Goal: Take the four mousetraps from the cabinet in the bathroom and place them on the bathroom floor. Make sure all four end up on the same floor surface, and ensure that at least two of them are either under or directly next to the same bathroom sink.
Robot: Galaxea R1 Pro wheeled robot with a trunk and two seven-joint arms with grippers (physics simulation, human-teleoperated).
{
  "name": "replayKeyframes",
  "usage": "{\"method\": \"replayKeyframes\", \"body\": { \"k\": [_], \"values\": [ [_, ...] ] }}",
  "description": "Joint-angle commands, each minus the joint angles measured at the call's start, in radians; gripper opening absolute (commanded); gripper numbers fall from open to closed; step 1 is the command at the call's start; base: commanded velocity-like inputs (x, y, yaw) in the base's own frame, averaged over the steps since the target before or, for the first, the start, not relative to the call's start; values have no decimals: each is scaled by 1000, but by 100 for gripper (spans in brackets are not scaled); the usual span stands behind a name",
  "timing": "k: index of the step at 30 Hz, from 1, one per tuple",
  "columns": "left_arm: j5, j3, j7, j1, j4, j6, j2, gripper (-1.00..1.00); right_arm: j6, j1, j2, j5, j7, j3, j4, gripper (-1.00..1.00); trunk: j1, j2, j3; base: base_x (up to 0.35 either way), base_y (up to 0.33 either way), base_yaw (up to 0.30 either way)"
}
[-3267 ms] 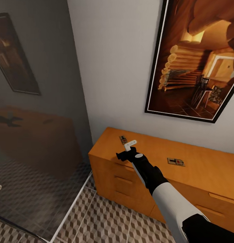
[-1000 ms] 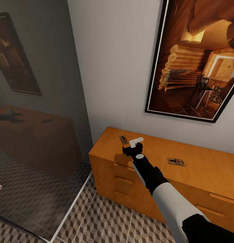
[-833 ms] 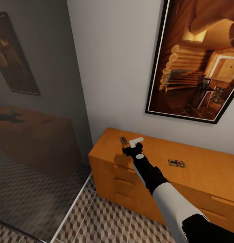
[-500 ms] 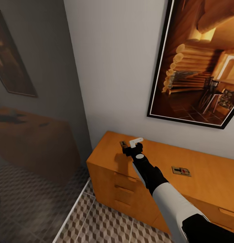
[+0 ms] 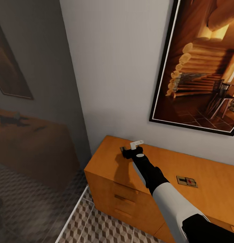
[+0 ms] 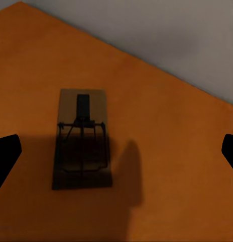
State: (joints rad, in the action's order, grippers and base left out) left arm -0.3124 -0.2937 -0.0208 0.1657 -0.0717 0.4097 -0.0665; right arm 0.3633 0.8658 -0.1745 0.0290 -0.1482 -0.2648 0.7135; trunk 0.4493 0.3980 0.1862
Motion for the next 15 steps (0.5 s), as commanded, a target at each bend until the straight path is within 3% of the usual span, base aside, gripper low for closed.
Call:
{"method": "replayKeyframes", "body": {
  "k": [1, 7, 15],
  "values": [
    [-4, -8, -2, 2, -3, 6, 1, 100, 10, 1, 0, -6, -4, -2, 2, 100, 1, 2, 2, 31, 0, 0],
    [-4, -8, -2, 2, -3, 6, 1, 100, 21, 1, 0, -46, -3, -2, 3, 100, 1, 2, 2, 15, 0, 0],
    [-4, -8, -2, 2, -3, 6, 1, 100, 26, 1, 0, -63, -2, -2, 3, 100, 1, 2, 2, 3, 0, 0]
  ]
}}
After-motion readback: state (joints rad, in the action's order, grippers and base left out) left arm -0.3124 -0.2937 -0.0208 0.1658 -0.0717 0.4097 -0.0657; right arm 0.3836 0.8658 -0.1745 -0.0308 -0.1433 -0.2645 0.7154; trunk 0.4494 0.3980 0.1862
